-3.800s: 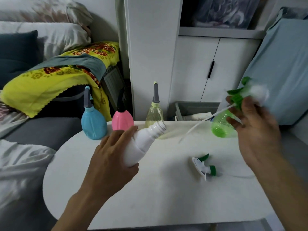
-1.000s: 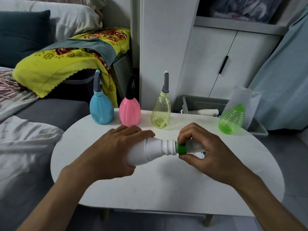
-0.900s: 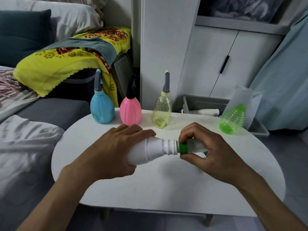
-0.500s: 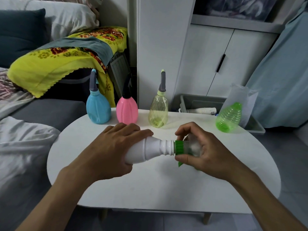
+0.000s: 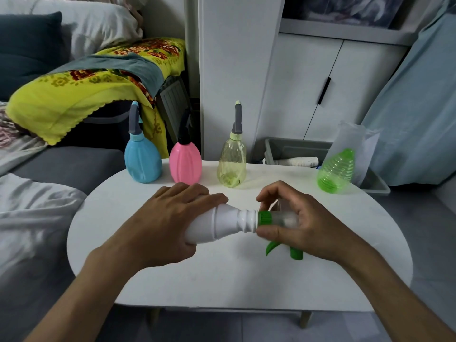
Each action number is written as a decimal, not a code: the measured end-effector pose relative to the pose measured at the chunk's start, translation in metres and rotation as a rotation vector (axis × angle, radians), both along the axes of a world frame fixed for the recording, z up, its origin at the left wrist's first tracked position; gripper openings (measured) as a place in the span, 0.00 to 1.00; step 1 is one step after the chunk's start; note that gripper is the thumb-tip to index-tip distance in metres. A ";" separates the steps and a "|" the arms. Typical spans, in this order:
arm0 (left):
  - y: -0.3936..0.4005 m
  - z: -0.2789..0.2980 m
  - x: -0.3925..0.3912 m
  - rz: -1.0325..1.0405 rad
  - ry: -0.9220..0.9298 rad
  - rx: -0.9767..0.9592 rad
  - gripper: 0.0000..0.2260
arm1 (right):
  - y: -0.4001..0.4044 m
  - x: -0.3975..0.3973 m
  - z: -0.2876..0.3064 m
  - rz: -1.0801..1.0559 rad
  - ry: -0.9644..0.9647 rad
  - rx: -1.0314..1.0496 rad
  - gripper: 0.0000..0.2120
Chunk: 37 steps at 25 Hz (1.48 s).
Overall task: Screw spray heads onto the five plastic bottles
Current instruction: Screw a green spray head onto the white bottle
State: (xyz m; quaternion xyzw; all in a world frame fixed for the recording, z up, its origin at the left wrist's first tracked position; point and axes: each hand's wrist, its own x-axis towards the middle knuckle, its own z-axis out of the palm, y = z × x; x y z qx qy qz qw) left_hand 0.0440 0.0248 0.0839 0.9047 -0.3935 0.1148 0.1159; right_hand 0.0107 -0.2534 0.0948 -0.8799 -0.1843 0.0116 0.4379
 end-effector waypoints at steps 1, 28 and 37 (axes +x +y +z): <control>0.000 0.000 0.000 0.002 -0.001 -0.004 0.40 | 0.000 0.000 0.000 0.005 -0.002 -0.011 0.19; -0.023 0.016 -0.014 -0.188 1.071 -0.542 0.36 | 0.009 0.001 0.009 0.250 0.379 1.241 0.23; -0.049 0.005 -0.028 -0.068 0.919 -0.634 0.33 | 0.024 0.004 0.011 0.004 0.279 1.211 0.26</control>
